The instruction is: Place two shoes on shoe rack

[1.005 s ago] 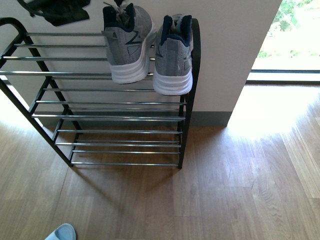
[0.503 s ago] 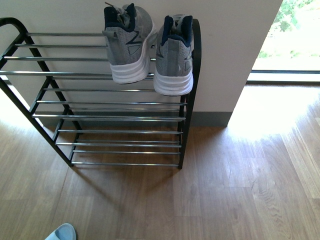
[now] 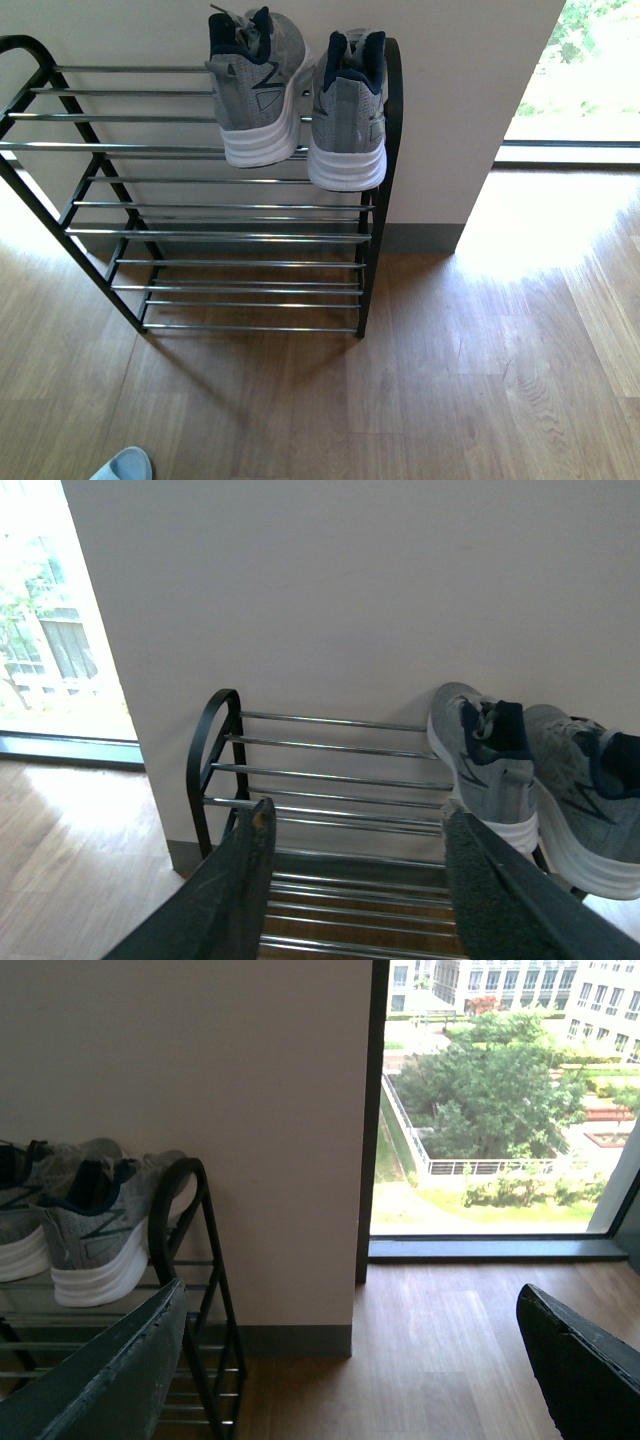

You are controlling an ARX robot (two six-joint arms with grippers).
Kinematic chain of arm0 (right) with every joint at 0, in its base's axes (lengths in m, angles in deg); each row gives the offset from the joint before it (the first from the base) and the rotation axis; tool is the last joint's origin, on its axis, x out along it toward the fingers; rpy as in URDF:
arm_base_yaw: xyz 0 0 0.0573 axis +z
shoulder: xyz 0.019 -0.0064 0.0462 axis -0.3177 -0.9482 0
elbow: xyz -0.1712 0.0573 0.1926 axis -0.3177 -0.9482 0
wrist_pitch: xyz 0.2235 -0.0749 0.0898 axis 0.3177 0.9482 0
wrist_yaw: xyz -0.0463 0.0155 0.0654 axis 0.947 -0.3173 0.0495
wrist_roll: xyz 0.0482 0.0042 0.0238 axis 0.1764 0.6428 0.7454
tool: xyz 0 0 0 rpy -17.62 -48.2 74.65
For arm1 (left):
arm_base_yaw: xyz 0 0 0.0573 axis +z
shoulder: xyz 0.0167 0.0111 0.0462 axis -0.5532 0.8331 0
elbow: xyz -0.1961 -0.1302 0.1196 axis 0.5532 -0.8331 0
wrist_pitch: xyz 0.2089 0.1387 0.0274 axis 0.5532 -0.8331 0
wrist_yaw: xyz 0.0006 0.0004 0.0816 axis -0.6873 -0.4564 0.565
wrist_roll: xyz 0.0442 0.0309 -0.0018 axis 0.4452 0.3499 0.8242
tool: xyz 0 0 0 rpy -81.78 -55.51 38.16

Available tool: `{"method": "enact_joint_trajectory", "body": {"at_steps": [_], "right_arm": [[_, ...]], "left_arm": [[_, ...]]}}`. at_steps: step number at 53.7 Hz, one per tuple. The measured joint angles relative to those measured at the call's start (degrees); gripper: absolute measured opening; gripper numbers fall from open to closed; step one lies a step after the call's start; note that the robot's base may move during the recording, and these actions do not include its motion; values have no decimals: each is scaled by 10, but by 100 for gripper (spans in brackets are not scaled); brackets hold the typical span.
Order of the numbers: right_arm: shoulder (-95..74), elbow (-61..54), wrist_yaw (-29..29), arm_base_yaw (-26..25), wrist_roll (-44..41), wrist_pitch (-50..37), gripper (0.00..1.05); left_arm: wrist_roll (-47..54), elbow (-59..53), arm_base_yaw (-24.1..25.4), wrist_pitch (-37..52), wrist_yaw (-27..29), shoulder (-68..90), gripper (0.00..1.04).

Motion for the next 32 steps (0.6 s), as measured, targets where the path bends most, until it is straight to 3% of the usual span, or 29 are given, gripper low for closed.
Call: {"method": "enact_joint_trajectory", "body": {"at_steps": [8, 11, 32], "right_arm": [[0, 0, 0, 0, 0, 0, 96], [0, 0, 0, 0, 0, 0, 96], [0, 0, 0, 0, 0, 0, 96]], "left_arm": [[12, -34, 26, -8, -29, -45, 14], [13, -45, 66, -18, -77, -66, 1], [16, -83, 82, -77, -82, -163, 1]]}}
